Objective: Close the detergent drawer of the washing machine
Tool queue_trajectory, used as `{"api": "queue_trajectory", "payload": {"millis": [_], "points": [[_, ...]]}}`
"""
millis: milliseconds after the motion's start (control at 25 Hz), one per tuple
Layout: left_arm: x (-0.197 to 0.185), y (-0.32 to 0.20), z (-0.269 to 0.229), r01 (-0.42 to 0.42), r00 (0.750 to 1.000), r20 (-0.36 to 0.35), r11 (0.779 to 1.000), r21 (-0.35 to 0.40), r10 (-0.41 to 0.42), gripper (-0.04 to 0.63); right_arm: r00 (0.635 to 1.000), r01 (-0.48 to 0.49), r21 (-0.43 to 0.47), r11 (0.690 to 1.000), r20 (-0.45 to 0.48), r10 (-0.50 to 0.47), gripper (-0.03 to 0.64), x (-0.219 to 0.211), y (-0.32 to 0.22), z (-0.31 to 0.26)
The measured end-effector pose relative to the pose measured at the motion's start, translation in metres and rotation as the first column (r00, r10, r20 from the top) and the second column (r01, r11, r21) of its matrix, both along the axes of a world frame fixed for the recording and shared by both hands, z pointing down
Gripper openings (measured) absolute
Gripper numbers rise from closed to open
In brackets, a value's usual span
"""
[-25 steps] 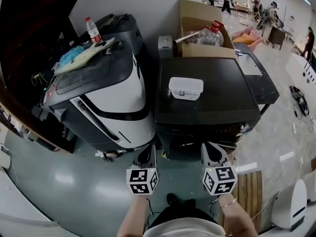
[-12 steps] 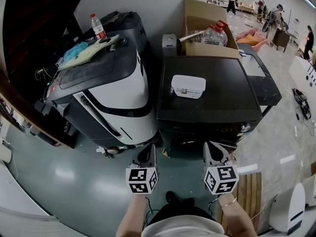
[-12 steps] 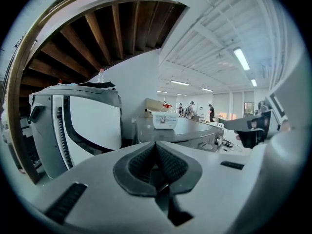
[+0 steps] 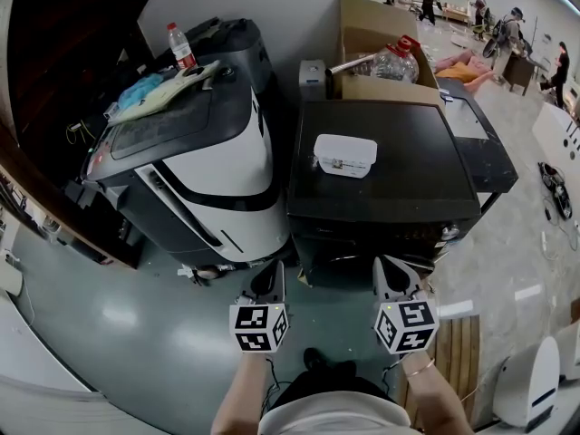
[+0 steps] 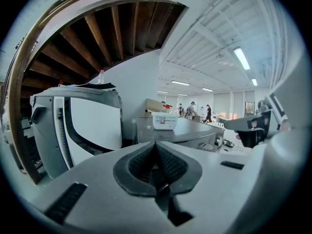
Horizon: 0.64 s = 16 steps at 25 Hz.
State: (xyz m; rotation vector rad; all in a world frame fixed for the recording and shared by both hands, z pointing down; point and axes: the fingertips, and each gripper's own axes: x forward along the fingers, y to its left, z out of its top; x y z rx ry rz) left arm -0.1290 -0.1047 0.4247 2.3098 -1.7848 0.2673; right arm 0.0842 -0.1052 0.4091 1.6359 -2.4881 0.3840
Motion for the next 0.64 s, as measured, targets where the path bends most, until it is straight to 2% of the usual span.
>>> {"api": "queue_trajectory", "payload": {"millis": [640], "points": [[0.0089, 0.0054, 0.0011, 0.02, 1.0, -0.001, 1.0, -0.002, -0.02, -0.005, 1.0, 0.025, 0.012, 1.0, -0.001, -0.025, 0.002, 0.0077, 0.0011, -0.0003]]}}
